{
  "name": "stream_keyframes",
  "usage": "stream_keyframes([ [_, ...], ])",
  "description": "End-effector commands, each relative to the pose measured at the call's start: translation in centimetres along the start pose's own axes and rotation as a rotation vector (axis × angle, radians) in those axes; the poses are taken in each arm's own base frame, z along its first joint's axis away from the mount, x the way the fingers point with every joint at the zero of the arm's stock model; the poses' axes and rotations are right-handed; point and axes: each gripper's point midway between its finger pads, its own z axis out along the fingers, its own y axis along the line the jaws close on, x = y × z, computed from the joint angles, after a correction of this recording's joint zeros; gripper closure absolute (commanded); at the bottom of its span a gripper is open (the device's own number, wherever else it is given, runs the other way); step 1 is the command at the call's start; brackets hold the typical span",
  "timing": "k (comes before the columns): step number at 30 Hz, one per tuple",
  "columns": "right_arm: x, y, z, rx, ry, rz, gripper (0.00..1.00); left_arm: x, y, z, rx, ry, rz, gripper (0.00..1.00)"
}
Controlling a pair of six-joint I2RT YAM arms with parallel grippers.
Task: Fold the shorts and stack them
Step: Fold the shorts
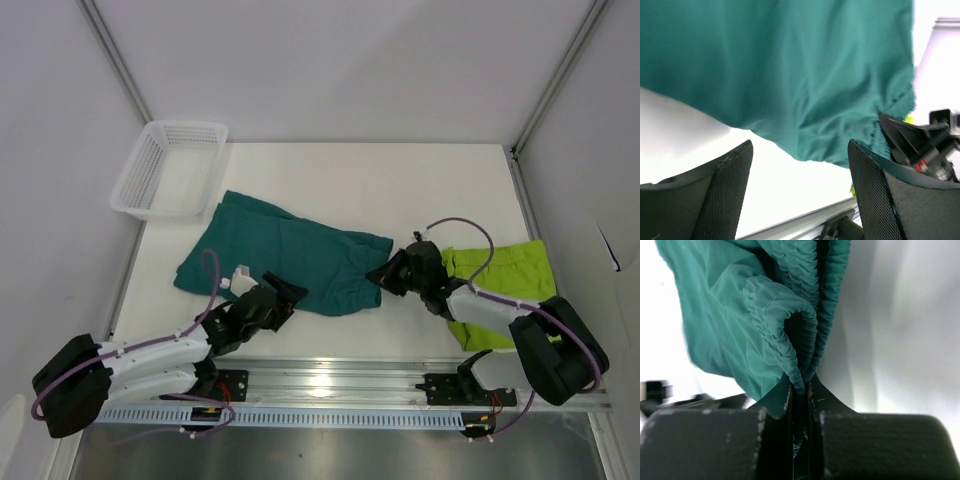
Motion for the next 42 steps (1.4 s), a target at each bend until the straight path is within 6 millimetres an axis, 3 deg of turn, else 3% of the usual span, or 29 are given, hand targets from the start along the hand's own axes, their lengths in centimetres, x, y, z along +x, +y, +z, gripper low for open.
stream_keyframes([
  [1,-0.2,-4.3,-2.1,0.213,0.066,-0.136,1.00,-2.2,-3.7,-1.7,0.092,-0.068,0.115,0.21],
  [7,-3.3,-5.0,-2.7,0.262,0.100,-0.200,1.00,-4.5,-7.6,-4.5,0.204,-0.145,0.255,0.20],
  [8,-3.7,-6.0,-2.8,0.300,0.124,-0.222,1.00,-5.1,-8.1,-4.6,0.209,-0.164,0.254,0.18],
  [9,-4.9,-4.8,-2.6,0.288,0.111,-0.240,1.00,-5.4,-8.5,-4.7,0.220,-0.174,0.263,0.15],
  [11,-5.6,-4.9,-2.4,0.304,0.137,-0.268,1.00,-6.1,-9.8,-4.3,0.267,-0.189,0.301,0.15],
  [12,-6.6,-3.6,-2.2,0.277,0.132,-0.274,1.00,-6.5,-12.2,-4.6,0.355,-0.211,0.292,0.16],
  [14,-6.9,-3.0,-2.0,0.270,0.152,-0.284,1.00,-6.3,-12.8,-3.2,0.368,-0.198,0.374,0.18],
  [16,-7.5,-2.2,-1.6,0.259,0.164,-0.291,1.00,-6.6,-14.3,-2.3,0.385,-0.213,0.399,0.23],
  [17,-7.5,-2.0,-1.4,0.258,0.167,-0.292,1.00,-6.6,-14.4,-0.9,0.362,-0.201,0.419,0.25],
  [21,-8.1,-1.6,-1.1,0.253,0.166,-0.291,1.00,-7.3,-17.0,1.4,0.385,-0.238,0.453,0.48],
  [23,-8.4,-1.1,-1.0,0.246,0.164,-0.294,1.00,-7.6,-17.1,2.6,0.366,-0.250,0.461,0.62],
  [26,-8.8,-0.8,-1.0,0.241,0.163,-0.292,1.00,-8.4,-18.4,4.5,0.338,-0.264,0.473,0.68],
  [27,-8.9,-0.7,-1.0,0.237,0.160,-0.292,1.00,-8.7,-18.8,5.0,0.337,-0.266,0.476,0.77],
  [28,-9.0,-0.6,-1.0,0.236,0.160,-0.291,1.00,-9.1,-18.0,6.4,0.301,-0.265,0.476,0.80],
  [33,-9.5,0.3,-1.2,0.216,0.157,-0.295,1.00,-9.9,-17.6,10.1,0.282,-0.250,0.449,1.00],
  [42,-10.2,2.8,-2.4,0.173,0.160,-0.297,1.00,-9.5,-15.3,15.5,0.216,-0.239,0.436,1.00],
])
